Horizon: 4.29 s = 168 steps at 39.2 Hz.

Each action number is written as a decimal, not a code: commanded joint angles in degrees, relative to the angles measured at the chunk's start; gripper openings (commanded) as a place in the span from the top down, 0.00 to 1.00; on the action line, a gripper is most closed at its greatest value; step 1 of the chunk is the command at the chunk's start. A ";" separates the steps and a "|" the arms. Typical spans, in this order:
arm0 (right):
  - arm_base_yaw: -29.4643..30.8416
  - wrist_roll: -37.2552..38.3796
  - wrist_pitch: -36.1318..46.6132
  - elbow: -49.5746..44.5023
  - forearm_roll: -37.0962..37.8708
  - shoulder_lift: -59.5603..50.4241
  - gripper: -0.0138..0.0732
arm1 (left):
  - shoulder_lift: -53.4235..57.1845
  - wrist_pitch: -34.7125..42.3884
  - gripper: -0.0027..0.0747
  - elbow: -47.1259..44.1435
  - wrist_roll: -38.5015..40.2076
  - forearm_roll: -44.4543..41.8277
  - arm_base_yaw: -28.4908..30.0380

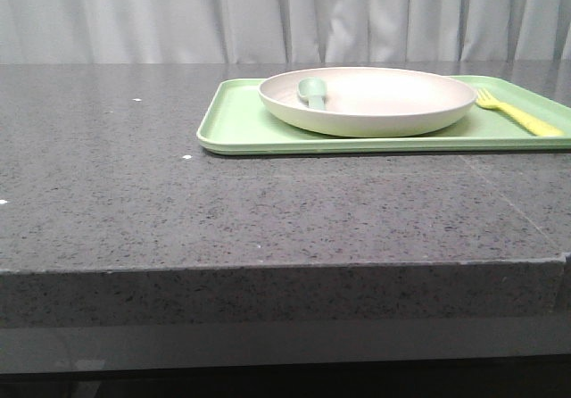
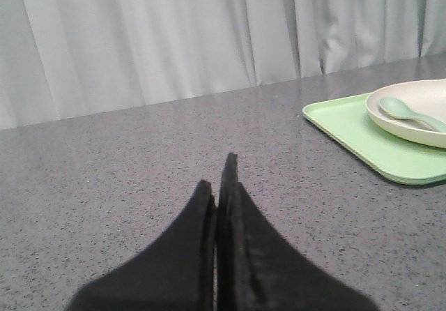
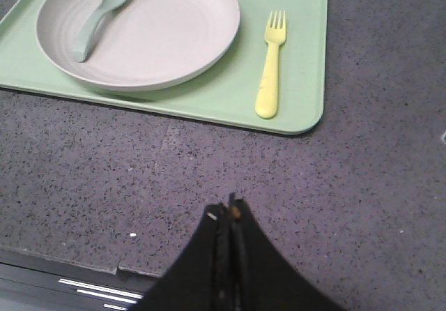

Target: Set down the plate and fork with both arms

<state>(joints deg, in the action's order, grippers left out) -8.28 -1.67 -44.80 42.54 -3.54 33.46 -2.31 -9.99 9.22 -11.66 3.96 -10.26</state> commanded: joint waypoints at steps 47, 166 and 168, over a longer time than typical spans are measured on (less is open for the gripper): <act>0.05 -0.36 3.77 1.54 0.20 0.00 0.92 | 3.91 14.61 0.99 -9.71 11.26 -3.42 6.52; 9.14 -0.30 52.67 -43.89 0.65 -35.15 0.92 | 3.80 13.88 0.99 -9.71 11.26 -3.34 9.65; 9.14 -0.30 52.67 -43.89 0.65 -35.15 0.92 | 3.80 13.88 0.99 -9.71 11.26 -3.34 9.65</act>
<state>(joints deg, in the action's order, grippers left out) 0.68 -1.67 2.67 -1.58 -3.40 -0.62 0.36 -0.30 -0.31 -0.75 0.00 -0.70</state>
